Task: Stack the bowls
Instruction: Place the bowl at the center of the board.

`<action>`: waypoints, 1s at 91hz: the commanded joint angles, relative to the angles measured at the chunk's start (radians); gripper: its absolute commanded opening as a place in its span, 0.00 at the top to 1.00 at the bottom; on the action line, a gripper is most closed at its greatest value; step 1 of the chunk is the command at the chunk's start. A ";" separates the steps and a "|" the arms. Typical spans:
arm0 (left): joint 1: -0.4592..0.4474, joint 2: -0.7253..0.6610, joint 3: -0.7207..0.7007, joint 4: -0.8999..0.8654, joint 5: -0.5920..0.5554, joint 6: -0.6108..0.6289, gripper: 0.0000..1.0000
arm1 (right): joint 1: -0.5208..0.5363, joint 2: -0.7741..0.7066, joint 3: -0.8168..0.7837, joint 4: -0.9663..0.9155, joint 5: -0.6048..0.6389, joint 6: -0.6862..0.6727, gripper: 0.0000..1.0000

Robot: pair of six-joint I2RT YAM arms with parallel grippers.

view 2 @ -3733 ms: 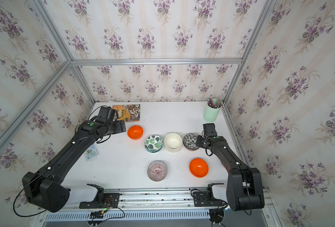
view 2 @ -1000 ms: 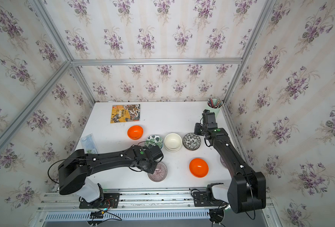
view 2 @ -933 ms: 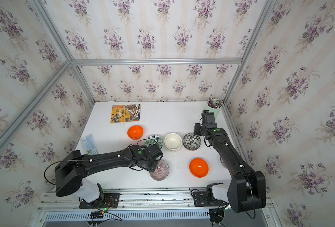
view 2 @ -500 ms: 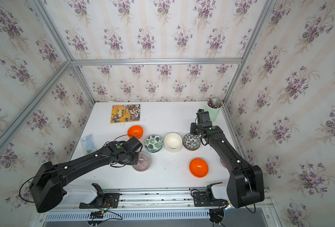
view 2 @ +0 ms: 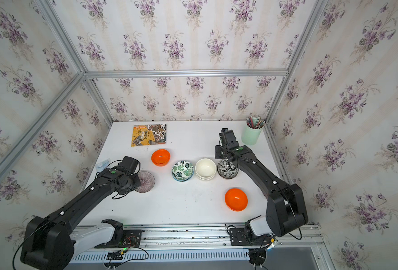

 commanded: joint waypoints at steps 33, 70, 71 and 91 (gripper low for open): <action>0.087 0.167 0.062 0.143 0.154 0.043 1.00 | 0.067 0.024 0.018 0.009 0.047 0.001 0.54; 0.137 0.205 0.048 0.168 0.132 0.043 0.99 | 0.066 0.000 0.001 0.013 0.035 0.002 0.53; 0.138 0.205 0.048 0.167 0.132 0.043 0.98 | 0.067 -0.001 0.001 0.013 0.034 0.002 0.53; 0.143 0.183 0.049 0.165 0.133 0.060 0.88 | 0.066 -0.007 -0.003 0.008 0.044 0.005 0.53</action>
